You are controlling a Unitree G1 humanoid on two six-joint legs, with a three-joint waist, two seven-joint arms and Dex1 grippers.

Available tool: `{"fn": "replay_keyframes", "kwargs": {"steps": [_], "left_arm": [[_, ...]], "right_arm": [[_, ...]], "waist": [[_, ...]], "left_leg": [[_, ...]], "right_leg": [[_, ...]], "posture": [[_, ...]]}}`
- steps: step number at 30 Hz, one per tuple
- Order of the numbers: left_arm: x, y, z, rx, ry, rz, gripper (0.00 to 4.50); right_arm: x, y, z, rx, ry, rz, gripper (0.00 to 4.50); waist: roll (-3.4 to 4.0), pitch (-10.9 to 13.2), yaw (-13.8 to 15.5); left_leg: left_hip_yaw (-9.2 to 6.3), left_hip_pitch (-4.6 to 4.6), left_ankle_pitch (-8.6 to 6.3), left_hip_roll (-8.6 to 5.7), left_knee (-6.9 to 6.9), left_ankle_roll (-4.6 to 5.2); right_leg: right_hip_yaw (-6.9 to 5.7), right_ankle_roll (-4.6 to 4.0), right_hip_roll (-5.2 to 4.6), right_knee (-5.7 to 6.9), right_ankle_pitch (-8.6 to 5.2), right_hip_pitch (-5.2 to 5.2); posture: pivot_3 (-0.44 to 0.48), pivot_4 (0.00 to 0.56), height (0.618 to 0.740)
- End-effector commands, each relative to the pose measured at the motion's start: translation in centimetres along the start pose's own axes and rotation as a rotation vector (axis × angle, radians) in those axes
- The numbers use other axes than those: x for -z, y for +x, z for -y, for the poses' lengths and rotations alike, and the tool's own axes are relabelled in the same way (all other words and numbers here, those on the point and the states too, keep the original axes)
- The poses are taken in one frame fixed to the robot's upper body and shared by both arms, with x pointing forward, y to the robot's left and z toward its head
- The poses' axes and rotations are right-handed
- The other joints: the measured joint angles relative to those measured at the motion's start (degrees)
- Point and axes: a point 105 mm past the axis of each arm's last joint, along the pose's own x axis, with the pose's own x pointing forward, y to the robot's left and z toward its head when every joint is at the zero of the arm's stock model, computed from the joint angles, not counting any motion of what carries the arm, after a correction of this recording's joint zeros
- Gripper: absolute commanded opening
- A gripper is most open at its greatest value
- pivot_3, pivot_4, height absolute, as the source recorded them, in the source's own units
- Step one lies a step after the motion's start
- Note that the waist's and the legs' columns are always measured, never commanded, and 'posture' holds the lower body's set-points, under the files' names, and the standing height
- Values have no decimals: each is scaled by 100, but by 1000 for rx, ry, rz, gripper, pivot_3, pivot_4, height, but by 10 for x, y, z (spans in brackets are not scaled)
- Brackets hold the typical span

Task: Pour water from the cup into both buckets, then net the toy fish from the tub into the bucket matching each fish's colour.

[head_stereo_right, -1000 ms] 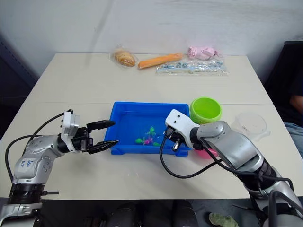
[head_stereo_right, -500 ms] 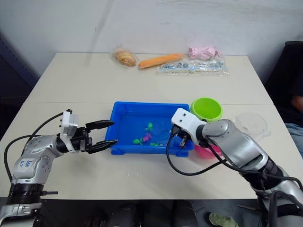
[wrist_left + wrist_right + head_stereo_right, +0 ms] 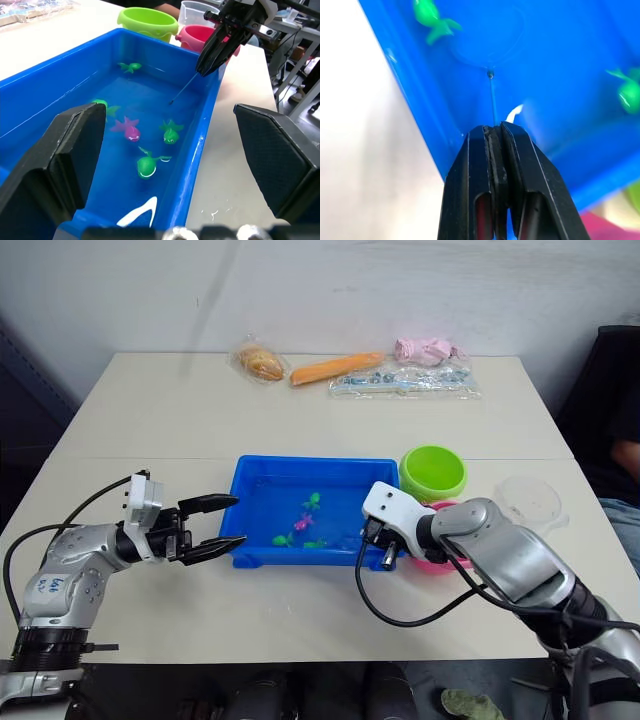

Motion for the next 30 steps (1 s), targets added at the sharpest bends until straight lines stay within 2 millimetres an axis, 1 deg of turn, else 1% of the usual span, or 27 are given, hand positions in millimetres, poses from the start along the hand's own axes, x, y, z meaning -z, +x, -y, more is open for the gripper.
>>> {"fn": "replay_keyframes", "kwargs": {"steps": [1, 6, 13, 17, 21, 24, 30], "left_arm": [[-8, -13, 0, 23, 34, -23, 4406], [-5, -21, 0, 20, 28, -39, 4406], [-1, -26, 0, 16, 19, -45, 4406], [0, -28, 0, 9, 20, -49, 4406], [2, -32, -2, -2, 21, -53, 4406], [3, -34, -2, -6, 22, -54, 4406], [3, -36, -5, -16, 28, -58, 4406]], "right_arm": [[-15, 10, -5, -14, -5, 60, 0], [-22, 16, 0, 14, -9, 88, 0], [-32, 21, 9, 65, -34, 146, 0], [-35, 22, 10, 70, -45, 161, 0], [-45, 19, 13, 77, -63, 204, 0], [-47, 18, 13, 69, -65, 215, 0], [-51, 18, 5, 19, -56, 235, 0]], "waist": [[0, 0, 1], [0, 0, -2], [0, 0, -2], [0, 0, -4], [0, 0, -6], [0, 0, -11], [0, 0, -58]], "left_leg": [[0, 0, 0, 0, 0, 0], [1, 0, 0, 0, 0, 0], [3, 0, 0, -2, 0, 0], [3, 0, 0, -2, 0, 0], [4, -1, 0, -2, -1, -1], [4, -1, 0, -1, -1, 0], [4, -1, -1, 0, -3, -1]], "right_leg": [[0, 0, 0, 0, 0, 0], [0, 0, 1, 0, 0, 0], [0, 0, 0, 0, 0, -1], [-1, 0, 0, 1, 0, -1], [0, 0, 1, 0, 0, -1], [0, 0, 1, 0, 0, -2], [-1, 0, 1, -1, 0, -3]], "posture": [[0, 150, 740], [0, 150, 740], [0, 150, 740], [0, 150, 740], [0, 150, 740], [0, 150, 740], [0, 150, 740]]}}
